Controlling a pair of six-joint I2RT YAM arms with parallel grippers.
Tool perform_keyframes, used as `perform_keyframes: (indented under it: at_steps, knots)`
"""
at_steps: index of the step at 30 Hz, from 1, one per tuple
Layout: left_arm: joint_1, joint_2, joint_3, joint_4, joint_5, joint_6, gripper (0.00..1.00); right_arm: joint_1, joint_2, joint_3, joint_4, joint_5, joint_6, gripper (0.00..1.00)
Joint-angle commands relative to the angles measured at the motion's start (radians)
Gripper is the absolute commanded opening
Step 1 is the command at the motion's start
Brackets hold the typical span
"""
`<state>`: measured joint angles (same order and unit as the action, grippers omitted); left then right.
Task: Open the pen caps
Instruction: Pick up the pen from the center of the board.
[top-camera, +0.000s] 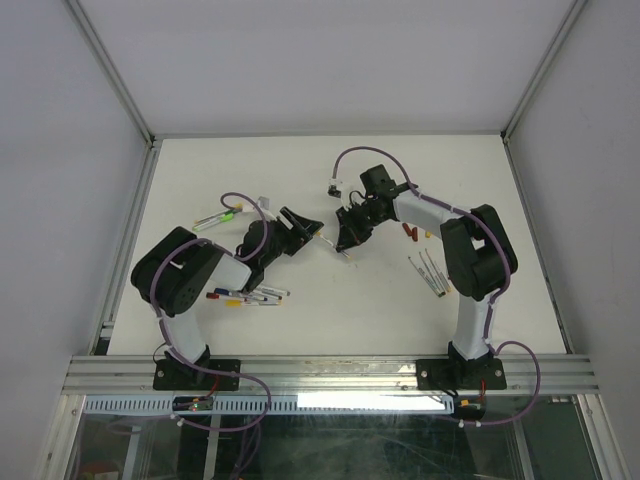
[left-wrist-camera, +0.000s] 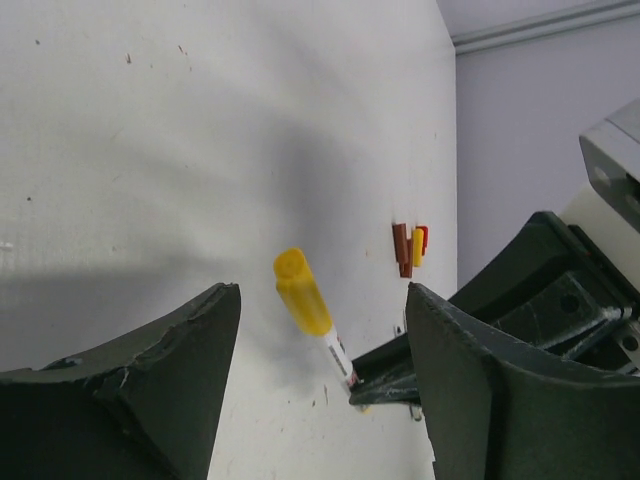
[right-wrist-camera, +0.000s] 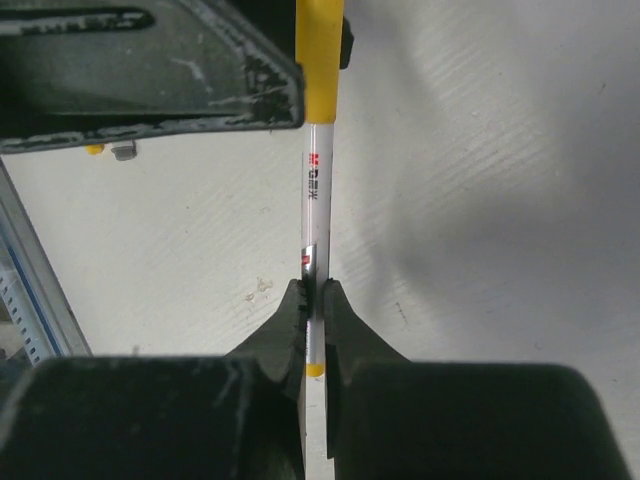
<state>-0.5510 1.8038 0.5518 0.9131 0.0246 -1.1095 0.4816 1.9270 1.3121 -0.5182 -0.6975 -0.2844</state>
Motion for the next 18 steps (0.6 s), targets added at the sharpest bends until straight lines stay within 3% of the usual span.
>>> perform_keyframes:
  at_steps: [1,5,15,18]
  knots:
    - [-0.007,0.030,0.042,0.101,-0.076,-0.047,0.67,-0.003,-0.054,-0.002,0.034,-0.058,0.013,0.00]
    - [-0.007,0.070,0.057,0.131,-0.067,-0.073,0.56,-0.001,-0.049,-0.005,0.035,-0.066,0.016,0.00]
    - [-0.007,0.089,0.029,0.236,-0.012,-0.119,0.02,0.005,-0.039,-0.004,0.037,-0.057,0.016,0.00]
    - [-0.007,0.079,0.020,0.274,0.014,-0.116,0.00,0.005,-0.052,0.000,0.028,-0.073,0.009,0.00]
